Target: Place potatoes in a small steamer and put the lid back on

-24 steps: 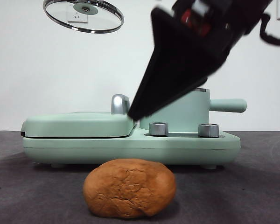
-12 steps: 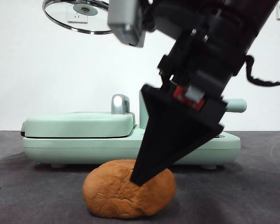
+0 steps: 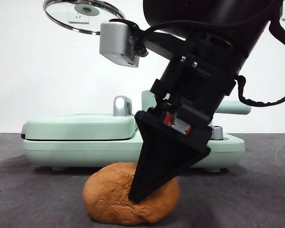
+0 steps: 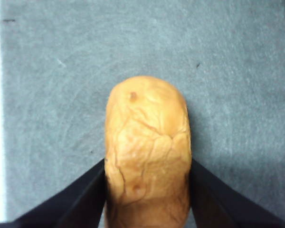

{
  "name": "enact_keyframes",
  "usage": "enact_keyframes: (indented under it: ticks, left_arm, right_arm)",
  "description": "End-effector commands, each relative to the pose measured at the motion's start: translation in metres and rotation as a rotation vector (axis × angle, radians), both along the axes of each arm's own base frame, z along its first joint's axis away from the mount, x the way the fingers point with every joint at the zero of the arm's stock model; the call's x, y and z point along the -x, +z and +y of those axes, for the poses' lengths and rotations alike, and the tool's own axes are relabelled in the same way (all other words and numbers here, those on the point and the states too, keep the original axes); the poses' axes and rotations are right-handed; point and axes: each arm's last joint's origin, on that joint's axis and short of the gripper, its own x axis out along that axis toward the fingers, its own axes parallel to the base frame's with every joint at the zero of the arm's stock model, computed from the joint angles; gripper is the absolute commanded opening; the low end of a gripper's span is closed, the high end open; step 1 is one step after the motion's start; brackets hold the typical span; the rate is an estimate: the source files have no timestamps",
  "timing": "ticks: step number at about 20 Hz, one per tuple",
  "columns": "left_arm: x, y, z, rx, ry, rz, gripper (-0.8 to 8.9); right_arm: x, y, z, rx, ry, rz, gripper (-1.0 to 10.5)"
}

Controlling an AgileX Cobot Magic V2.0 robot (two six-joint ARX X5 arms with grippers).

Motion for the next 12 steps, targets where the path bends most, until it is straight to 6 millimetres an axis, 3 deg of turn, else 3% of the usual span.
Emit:
enact_keyframes:
  ticks: [1, 5, 12]
  left_arm:
    - [0.003, 0.013, 0.0, 0.012, -0.009, -0.067, 0.1]
    - [0.003, 0.013, 0.0, 0.013, -0.009, -0.067, 0.1]
    - [0.003, 0.013, 0.0, 0.013, -0.009, -0.067, 0.1]
  right_arm:
    - [0.003, 0.006, 0.002, -0.005, -0.033, 0.03, 2.0]
    - [0.009, 0.036, -0.019, -0.053, -0.152, 0.043, 2.0]
    - [-0.006, 0.123, -0.076, -0.175, -0.569, 0.01, 2.0]
